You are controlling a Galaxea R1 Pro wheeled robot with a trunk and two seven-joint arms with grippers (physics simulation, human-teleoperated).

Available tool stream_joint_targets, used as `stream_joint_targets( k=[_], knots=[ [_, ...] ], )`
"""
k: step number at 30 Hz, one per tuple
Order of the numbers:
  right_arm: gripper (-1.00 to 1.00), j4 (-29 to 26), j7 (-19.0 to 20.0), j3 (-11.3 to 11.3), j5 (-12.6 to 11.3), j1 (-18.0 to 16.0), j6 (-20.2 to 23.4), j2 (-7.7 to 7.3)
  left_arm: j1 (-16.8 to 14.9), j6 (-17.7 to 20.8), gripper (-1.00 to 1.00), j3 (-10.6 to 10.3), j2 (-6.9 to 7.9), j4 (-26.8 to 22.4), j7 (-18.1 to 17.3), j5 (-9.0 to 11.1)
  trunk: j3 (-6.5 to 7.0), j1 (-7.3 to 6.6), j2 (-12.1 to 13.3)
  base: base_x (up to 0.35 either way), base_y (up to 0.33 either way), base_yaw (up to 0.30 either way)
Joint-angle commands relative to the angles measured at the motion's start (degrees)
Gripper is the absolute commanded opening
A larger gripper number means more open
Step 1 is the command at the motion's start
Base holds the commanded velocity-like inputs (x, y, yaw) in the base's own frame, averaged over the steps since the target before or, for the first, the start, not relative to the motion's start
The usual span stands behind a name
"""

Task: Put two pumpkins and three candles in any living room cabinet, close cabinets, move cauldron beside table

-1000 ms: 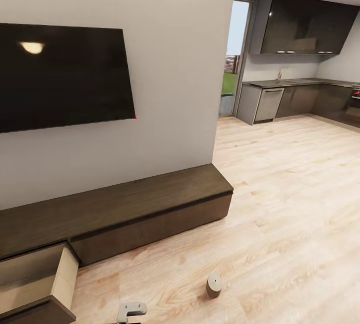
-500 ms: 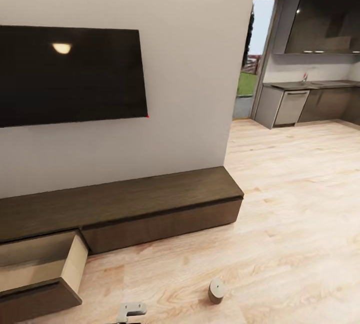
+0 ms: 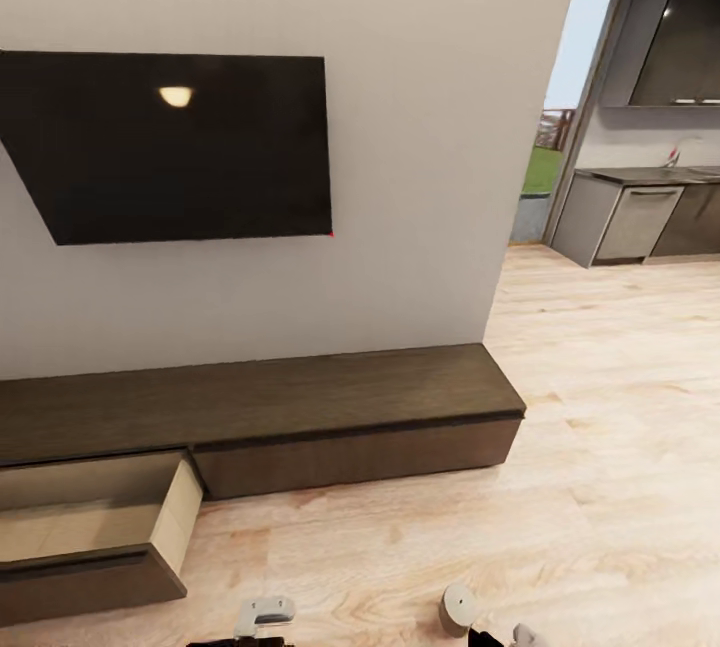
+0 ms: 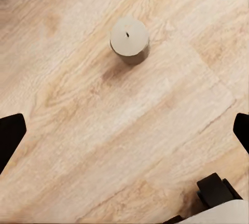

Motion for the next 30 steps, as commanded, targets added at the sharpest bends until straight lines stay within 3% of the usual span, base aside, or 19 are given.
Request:
stream_joint_targets(
  k=[1, 3, 6, 8, 10, 14, 22, 25, 30],
  knots=[
    [1.0, -1.08, -1.39, 1.5, 0.71, 0.0, 0.36, 0.34, 0.0, 1.01, 1.0, 0.1, 0.06, -1.39, 0.0, 0.02, -0.01, 0.0, 0.0, 0.009, 0.0, 0.027],
    [1.0, -2.91, -4.73, 3.28, 1.31, -0.19, 2.06, 1.32, 0.0, 3.88, 1.0, 0.29, 0.22, -3.9, -0.03, 0.15, -0.01, 0.0, 0.0, 0.006, 0.0, 0.018],
    [1.0, -5.82, -13.04, 4.67, 1.76, -1.48, 9.92, 3.2, 0.0, 10.4, 1.0, 1.07, 0.45, -8.22, -0.07, 0.34, -0.02, 0.0, 0.0, 0.002, 0.0, 0.006],
    [1.0, -7.89, -18.39, 5.03, 1.8, -4.19, 17.16, 3.98, 0.0, 14.25, 1.0, 3.18, 0.46, -11.04, -0.08, 0.44, -0.02, 0.0, 0.0, 0.001, 0.0, 0.002],
    [1.0, -8.88, -20.66, 5.18, 1.55, -6.23, 20.47, 4.52, 0.02, 15.73, 1.0, 4.78, 0.47, -12.39, -0.08, 0.48, -0.02, 0.0, 0.0, 0.0, 0.0, 0.001],
    [1.0, -9.47, -21.76, 5.33, 1.26, -7.48, 22.39, 4.84, 0.01, 18.21, 1.0, 6.87, 0.47, -13.67, -0.09, 0.56, -0.38, 0.44, -0.8, 0.0, 0.0, 0.0],
    [1.0, -9.67, -21.13, 5.56, 1.89, -7.8, 22.65, 4.84, 0.03, 19.91, 1.0, 7.45, 0.44, -15.23, -0.09, 0.58, -1.81, 2.2, -4.01, 0.0, 0.0, 0.0],
    [1.0, -10.01, -20.83, 5.53, 1.95, -8.14, 22.7, 5.18, 0.01, 21.52, 1.0, 10.41, 0.32, -17.86, -0.09, 0.65, -2.35, 2.86, -5.21, 0.0, 0.0, 0.0],
    [1.0, -10.18, -20.77, 5.61, 1.99, -9.94, 22.91, 5.97, -0.09, 21.78, 1.0, 12.6, 0.37, -18.84, -0.09, 0.59, -3.25, 3.95, -7.22, 0.0, 0.0, 0.0]
  ],
)
